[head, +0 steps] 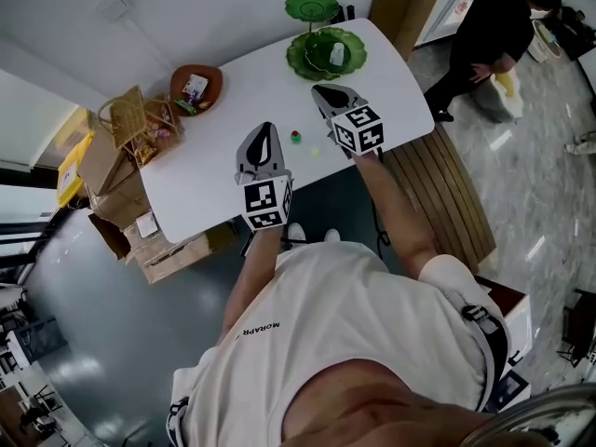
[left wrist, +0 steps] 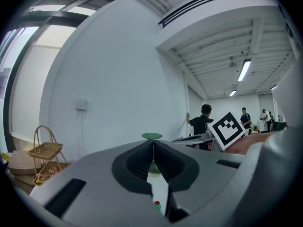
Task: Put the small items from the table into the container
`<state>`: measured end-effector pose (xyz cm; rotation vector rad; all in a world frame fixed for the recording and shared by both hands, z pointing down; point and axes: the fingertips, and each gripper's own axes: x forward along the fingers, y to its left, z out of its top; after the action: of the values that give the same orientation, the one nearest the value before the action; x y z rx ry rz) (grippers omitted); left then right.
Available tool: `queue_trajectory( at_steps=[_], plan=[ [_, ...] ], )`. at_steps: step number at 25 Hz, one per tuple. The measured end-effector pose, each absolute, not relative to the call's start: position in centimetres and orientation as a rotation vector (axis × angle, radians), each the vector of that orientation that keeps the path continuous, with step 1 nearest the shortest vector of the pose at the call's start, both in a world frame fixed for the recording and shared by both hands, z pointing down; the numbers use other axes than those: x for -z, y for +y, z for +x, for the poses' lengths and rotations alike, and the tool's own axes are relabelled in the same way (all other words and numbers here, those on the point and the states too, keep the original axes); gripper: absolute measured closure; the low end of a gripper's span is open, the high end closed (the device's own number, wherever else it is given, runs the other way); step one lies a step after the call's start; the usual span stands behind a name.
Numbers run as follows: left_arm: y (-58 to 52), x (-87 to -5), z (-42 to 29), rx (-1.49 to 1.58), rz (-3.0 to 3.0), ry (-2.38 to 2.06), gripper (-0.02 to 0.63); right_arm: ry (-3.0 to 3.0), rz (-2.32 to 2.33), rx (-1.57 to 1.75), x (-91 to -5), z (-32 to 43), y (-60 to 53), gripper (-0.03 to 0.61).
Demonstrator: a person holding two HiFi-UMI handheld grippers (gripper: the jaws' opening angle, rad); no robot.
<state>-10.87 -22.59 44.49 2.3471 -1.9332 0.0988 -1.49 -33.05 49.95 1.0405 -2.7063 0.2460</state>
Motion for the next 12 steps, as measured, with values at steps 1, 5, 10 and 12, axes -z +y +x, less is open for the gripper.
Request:
queue_trajectory(
  at_steps=[1,5,10,12],
  plan=[
    [-22.5,-44.6,-10.9,-0.102,2.344,-1.936,0.607,-2.713,1.034,-0.241,-50.0,-1.8,-32.6,0.565],
    [-22.2,-44.9,-10.9,-0.121,2.333,-1.944,0.607,-2.725,1.014,-0.227,-50.0,-3.0,-31.0,0.566],
    [-22.0,-44.9,-11.1,-0.144,2.329,-1.947,0.607,-2.744,1.053,-0.216,-49.1,-4.0,-29.1,0.566],
    [-21.9,-45.0,-11.1,-0.145,2.328,-1.945,0.608,-2.759,1.058,-0.216,-49.0,-4.5,-28.5,0.566]
  ],
)
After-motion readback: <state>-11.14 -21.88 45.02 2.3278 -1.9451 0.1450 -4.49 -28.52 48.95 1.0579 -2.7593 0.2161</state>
